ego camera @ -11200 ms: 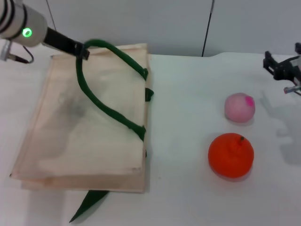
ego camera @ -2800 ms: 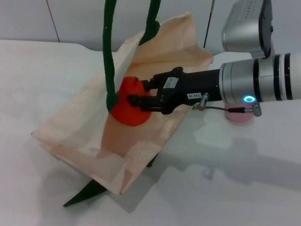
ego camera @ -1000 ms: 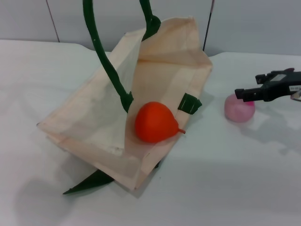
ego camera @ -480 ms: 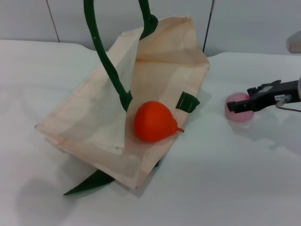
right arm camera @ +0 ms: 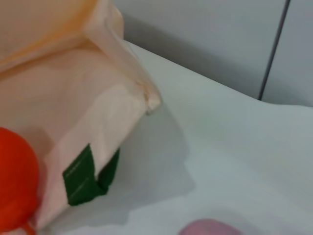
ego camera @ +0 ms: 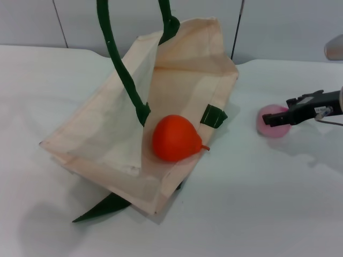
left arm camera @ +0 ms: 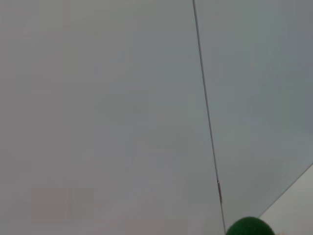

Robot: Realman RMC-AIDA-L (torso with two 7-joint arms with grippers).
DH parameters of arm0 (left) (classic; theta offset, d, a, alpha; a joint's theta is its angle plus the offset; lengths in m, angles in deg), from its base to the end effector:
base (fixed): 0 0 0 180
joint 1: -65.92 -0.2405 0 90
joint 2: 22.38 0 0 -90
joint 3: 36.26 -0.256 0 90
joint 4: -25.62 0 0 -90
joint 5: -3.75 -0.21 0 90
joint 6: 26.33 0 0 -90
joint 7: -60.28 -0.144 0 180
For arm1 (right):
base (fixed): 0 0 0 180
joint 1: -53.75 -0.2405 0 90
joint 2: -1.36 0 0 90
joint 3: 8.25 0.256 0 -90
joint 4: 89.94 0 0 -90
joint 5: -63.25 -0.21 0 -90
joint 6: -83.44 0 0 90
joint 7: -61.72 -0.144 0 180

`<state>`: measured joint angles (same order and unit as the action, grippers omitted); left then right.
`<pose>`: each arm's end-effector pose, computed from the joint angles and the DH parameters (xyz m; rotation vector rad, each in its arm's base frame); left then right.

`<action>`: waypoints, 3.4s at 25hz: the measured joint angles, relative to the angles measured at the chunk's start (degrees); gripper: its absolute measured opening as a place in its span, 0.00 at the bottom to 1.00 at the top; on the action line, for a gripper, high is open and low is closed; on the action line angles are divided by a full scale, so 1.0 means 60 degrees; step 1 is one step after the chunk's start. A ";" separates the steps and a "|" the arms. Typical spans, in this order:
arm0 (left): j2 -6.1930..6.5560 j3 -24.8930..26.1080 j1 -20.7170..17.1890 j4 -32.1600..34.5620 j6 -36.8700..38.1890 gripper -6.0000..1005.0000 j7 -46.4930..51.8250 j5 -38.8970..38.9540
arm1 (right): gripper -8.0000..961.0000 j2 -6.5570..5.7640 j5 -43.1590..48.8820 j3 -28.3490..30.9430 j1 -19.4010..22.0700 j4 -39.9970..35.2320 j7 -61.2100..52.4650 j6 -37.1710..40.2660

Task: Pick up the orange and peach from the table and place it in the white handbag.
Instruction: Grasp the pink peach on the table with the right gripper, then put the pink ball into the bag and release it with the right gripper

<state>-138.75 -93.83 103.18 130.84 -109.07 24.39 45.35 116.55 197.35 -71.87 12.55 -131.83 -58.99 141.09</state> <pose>-0.0744 0.3838 0.1552 -2.2415 -0.4673 -0.2499 0.2500 0.4237 -0.0026 -2.4512 0.8948 -0.0735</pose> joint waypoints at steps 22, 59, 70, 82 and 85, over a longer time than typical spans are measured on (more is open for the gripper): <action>0.0000 0.0000 0.0001 0.0191 -0.0018 0.19 0.0006 -0.0072 | 0.89 0.0002 0.0298 -0.0100 -0.0817 0.1298 -0.0022 -0.0188; 0.0000 -0.0385 0.0433 0.0212 0.0103 0.20 0.0124 0.0044 | 0.57 0.0138 -0.3094 -0.2287 0.0237 -0.2553 0.0361 0.1329; -0.0012 -0.0997 0.0352 0.0236 0.0287 0.20 0.0274 0.0702 | 0.56 0.0128 -0.3285 -0.2362 -0.0241 -0.1466 0.0978 0.0075; -0.0015 -0.1572 0.0133 0.0462 0.0532 0.21 0.0371 0.1199 | 0.56 0.0132 -0.3451 -0.2376 -0.0832 -0.0331 0.1716 -0.0852; -0.0015 -0.1791 0.0132 0.0424 0.0651 0.21 0.0372 0.1203 | 0.56 0.0122 -0.3701 -0.2375 -0.0859 -0.0286 0.1815 -0.0880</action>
<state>-138.84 -104.57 103.98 133.38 -105.17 26.62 52.56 117.28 175.14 -86.12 7.40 -133.55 -48.10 135.81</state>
